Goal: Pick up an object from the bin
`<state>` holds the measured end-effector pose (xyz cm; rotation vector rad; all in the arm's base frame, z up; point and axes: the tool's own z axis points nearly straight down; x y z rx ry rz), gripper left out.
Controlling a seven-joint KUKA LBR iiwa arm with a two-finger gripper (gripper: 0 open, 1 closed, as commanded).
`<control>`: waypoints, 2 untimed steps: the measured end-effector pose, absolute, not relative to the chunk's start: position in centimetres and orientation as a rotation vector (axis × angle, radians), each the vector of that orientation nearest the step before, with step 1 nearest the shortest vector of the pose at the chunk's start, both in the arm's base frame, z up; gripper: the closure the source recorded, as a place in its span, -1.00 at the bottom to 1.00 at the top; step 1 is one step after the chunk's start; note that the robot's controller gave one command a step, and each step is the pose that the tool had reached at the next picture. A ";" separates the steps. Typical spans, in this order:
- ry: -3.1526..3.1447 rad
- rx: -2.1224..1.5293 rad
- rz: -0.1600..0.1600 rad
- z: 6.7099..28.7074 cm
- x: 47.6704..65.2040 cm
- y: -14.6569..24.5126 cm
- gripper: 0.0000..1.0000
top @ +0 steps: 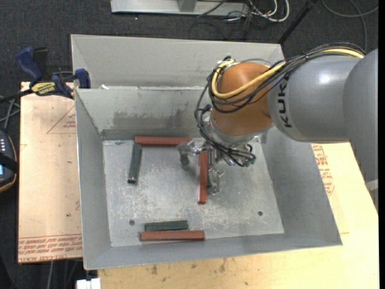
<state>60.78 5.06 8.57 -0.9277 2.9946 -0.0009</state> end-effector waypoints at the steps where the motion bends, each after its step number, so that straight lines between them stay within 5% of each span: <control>1: 2.907 -1.187 0.003 7.4 57.6 -0.6 1.00; 2: 2.907 -1.187 0.003 7.4 57.6 -0.6 1.00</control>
Offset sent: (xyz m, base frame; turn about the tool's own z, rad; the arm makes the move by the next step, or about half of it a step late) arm 0.0000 0.0000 0.0000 0.0000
